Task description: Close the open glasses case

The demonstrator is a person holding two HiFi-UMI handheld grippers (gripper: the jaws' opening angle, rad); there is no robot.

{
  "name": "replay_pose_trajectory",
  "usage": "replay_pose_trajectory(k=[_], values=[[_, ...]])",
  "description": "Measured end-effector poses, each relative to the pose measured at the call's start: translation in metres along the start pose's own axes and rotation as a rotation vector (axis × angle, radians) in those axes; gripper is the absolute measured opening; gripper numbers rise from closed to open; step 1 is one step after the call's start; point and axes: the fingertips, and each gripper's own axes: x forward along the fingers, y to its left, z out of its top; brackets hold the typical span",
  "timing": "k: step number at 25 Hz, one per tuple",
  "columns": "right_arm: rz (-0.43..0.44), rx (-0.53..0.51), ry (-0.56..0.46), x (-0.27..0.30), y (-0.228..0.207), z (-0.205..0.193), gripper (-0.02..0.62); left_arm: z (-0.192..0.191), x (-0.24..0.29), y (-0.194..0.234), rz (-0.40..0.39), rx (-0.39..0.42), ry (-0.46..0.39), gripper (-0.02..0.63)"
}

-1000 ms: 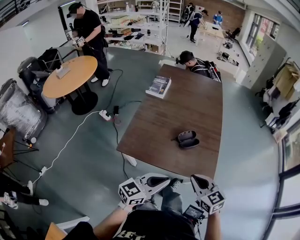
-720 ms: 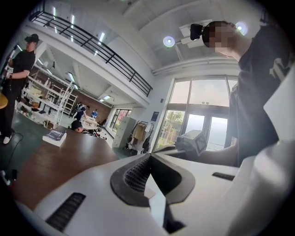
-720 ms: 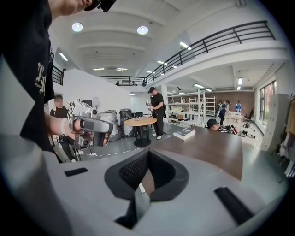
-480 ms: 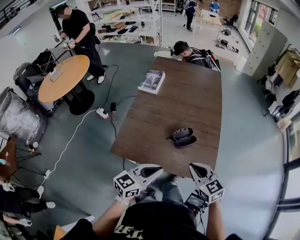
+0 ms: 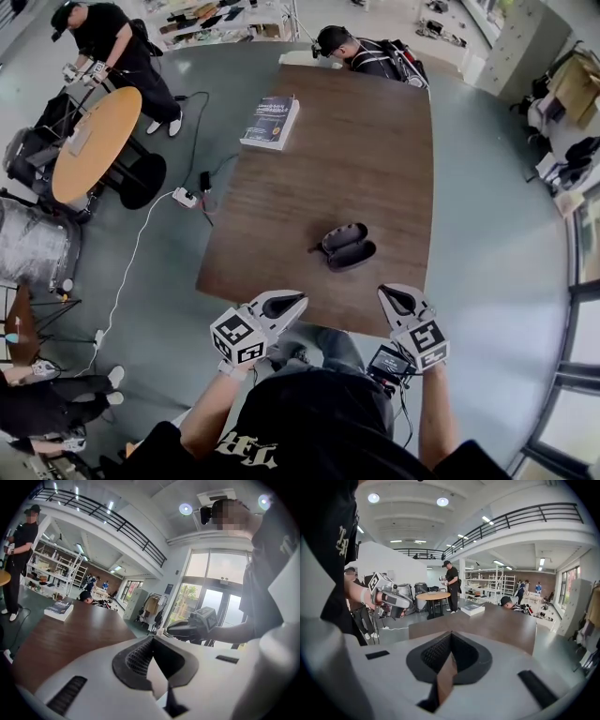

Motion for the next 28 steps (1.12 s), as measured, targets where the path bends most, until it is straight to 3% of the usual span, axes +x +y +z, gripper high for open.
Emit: replay_pose_trajectory(k=[18, 25, 28], values=[[0.156, 0.010, 0.157, 0.082, -0.074, -0.087, -0.012, -0.028, 0.087, 0.088, 0.202, -0.033, 0.145, 0.006], [0.222, 0.063, 0.246, 0.107, -0.081, -0.132, -0.012, -0.063, 0.127, 0.131, 0.235, -0.042, 0.199, 0.006], [0.210, 0.087, 0.265, 0.123, -0.085, -0.147, -0.012, -0.077, 0.144, 0.154, 0.229, -0.034, 0.211, 0.006]])
